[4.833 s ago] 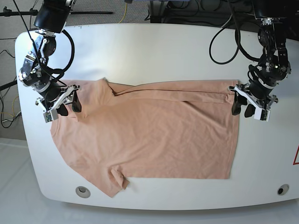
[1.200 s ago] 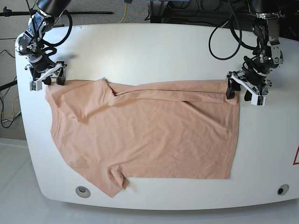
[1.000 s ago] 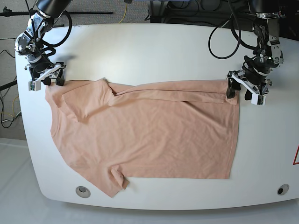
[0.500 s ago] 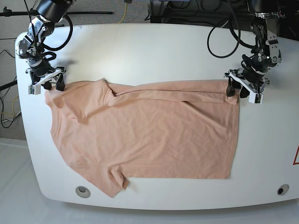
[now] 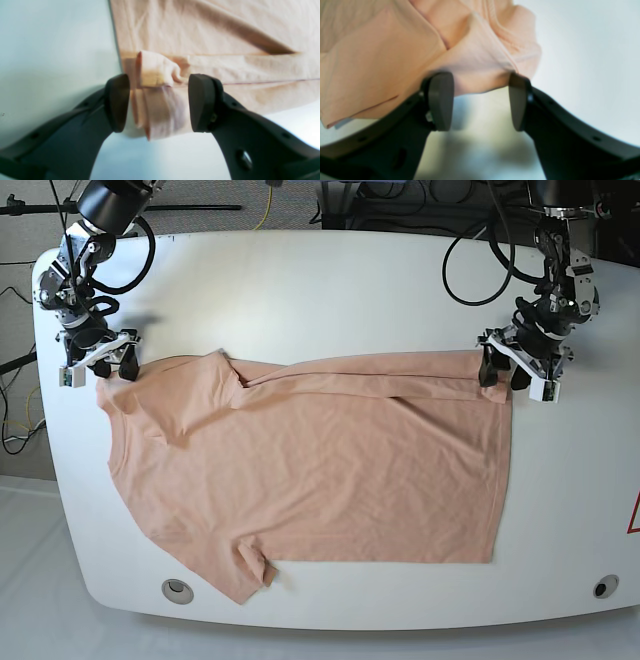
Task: Fold the T-shirt properly
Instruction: 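Close both grippers on the folded edge corners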
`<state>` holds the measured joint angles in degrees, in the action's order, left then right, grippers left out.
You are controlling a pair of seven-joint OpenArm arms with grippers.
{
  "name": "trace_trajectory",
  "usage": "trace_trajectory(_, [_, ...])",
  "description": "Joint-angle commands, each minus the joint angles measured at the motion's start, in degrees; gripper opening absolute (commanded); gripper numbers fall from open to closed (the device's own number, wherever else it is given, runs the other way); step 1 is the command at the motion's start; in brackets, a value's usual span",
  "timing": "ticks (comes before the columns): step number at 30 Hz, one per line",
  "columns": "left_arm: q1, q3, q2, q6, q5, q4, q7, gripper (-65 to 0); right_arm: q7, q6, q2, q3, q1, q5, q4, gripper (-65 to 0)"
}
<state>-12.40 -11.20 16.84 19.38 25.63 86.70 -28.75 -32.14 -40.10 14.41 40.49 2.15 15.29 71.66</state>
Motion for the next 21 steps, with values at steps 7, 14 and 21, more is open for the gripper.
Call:
trace_trajectory(7, [0.7, -0.1, 0.5, 0.3, 0.6, -0.3, 1.9, -51.1, -3.7, 0.1, 2.1, 0.5, 0.4, 0.1, 3.3, -32.1])
trace_trajectory(14, [0.8, 0.0, 0.4, 0.4, 0.7, -0.8, 3.1, -64.0, -4.3, 0.1, 2.9, 0.9, 0.5, 0.2, 4.7, -32.2])
trace_trajectory(21, [0.5, 0.4, 0.4, 0.2, 1.0, -1.2, 3.8, -65.0, -2.6, 0.1, 2.3, 1.3, -0.5, -2.1, 2.2, -33.3])
